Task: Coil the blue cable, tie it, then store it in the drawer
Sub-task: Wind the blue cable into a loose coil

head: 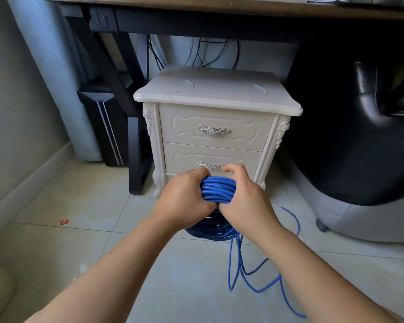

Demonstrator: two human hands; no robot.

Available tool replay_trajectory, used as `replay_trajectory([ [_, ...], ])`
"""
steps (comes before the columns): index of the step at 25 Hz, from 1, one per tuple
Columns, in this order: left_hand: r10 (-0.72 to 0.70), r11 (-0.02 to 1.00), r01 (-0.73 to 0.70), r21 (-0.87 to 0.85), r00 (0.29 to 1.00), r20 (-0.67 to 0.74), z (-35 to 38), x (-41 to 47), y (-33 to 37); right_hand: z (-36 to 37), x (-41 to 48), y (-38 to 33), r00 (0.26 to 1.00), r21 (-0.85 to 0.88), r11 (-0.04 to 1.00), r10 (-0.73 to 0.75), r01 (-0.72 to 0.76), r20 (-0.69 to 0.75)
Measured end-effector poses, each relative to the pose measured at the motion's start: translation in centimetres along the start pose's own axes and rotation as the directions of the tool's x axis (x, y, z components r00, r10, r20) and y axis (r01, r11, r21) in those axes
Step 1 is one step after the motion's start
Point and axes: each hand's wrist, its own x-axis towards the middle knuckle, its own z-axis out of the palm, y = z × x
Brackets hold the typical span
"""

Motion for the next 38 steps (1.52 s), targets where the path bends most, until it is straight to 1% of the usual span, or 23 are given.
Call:
replay_trajectory([
  [2,-0.054,0.994,0.050,-0.098,0.997,-0.046,-0.2,-0.2,0.2,-0.6,0.2,0.3,0.998,0.118,0.991,0.067,-0.066,-0.002],
  [3,-0.105,0.983,0.094,-0.159,0.992,-0.063,-0.3,-0.2,0.3,-0.9,0.3,0.6,0.995,0.177,0.979,0.096,-0.098,0.016],
  [5,-0.219,0.939,0.189,-0.287,0.973,-0.077,-0.7,-0.2,0.4,-1.2,0.3,1.1,0.986,0.303,0.939,0.152,-0.164,0.065],
  [7,-0.296,0.893,0.247,-0.375,0.952,-0.079,-0.9,0.0,0.4,-1.3,0.2,1.4,0.979,0.411,0.889,0.189,-0.201,0.071],
  [11,-0.358,0.820,0.262,-0.508,0.929,-0.099,-1.0,0.2,0.9,-0.9,0.3,1.5,0.975,0.563,0.799,0.217,-0.211,0.056],
  [14,-0.432,0.709,0.246,-0.660,0.892,-0.132,-1.0,0.2,1.0,-0.2,0.0,1.3,0.960,0.698,0.668,0.255,-0.260,0.114],
  [16,-0.484,0.609,0.240,-0.756,0.867,-0.115,-0.7,0.0,1.0,0.5,-0.2,1.0,0.947,0.767,0.570,0.285,-0.294,0.150],
  [18,-0.520,0.514,0.258,-0.818,0.852,-0.058,-0.1,-0.3,1.1,0.9,-0.2,0.8,0.940,0.812,0.513,0.318,-0.280,0.124],
  [20,-0.523,0.446,0.284,-0.849,0.852,0.010,0.4,-0.5,1.2,0.9,-0.1,0.8,0.942,0.819,0.524,0.331,-0.234,0.057],
  [21,-0.508,0.436,0.305,-0.846,0.860,0.048,0.5,-0.5,1.1,0.9,0.0,0.9,0.939,0.807,0.548,0.343,-0.219,0.022],
  [23,-0.451,0.469,0.368,-0.802,0.881,0.141,0.1,-0.4,0.8,0.8,0.2,1.1,0.925,0.777,0.593,0.378,-0.211,-0.037],
  [25,-0.377,0.576,0.400,-0.713,0.904,0.202,-0.6,-0.1,0.5,0.4,0.5,1.5,0.923,0.739,0.648,0.372,-0.183,-0.098],
  [26,-0.337,0.655,0.375,-0.656,0.922,0.190,-1.0,0.0,0.4,0.2,0.6,1.6,0.931,0.695,0.701,0.341,-0.157,-0.133],
  [27,-0.287,0.742,0.317,-0.590,0.947,0.148,-1.3,0.1,0.4,0.0,0.7,1.7,0.944,0.630,0.766,0.288,-0.126,-0.161],
  [29,-0.147,0.898,0.159,-0.410,0.987,0.061,-1.7,0.1,0.5,-0.1,0.5,1.5,0.972,0.452,0.889,0.162,-0.069,-0.170],
  [30,-0.075,0.949,0.086,-0.304,0.996,0.048,-1.7,0.0,0.5,0.1,0.3,1.3,0.983,0.348,0.937,0.099,-0.039,-0.155],
  [31,-0.019,0.977,0.031,-0.212,0.998,0.058,-1.7,0.0,0.5,0.4,0.1,1.2,0.990,0.249,0.969,0.037,-0.001,-0.139],
  [32,0.010,0.988,0.001,-0.155,0.997,0.071,-1.6,-0.1,0.5,0.6,0.0,1.1,0.992,0.176,0.984,-0.013,0.036,-0.129],
  [34,-0.022,0.990,0.030,-0.140,0.998,0.060,-1.4,-0.2,0.7,0.7,0.0,1.0,0.991,0.134,0.989,-0.052,0.068,-0.122],
  [36,-0.095,0.973,0.095,-0.211,0.995,0.011,-1.4,-0.2,0.9,0.4,0.1,0.8,0.993,0.198,0.980,-0.010,0.033,-0.118],
  [38,-0.170,0.938,0.158,-0.309,0.985,-0.010,-1.4,0.0,1.0,0.2,0.3,0.6,0.993,0.319,0.947,0.075,-0.041,-0.095],
])
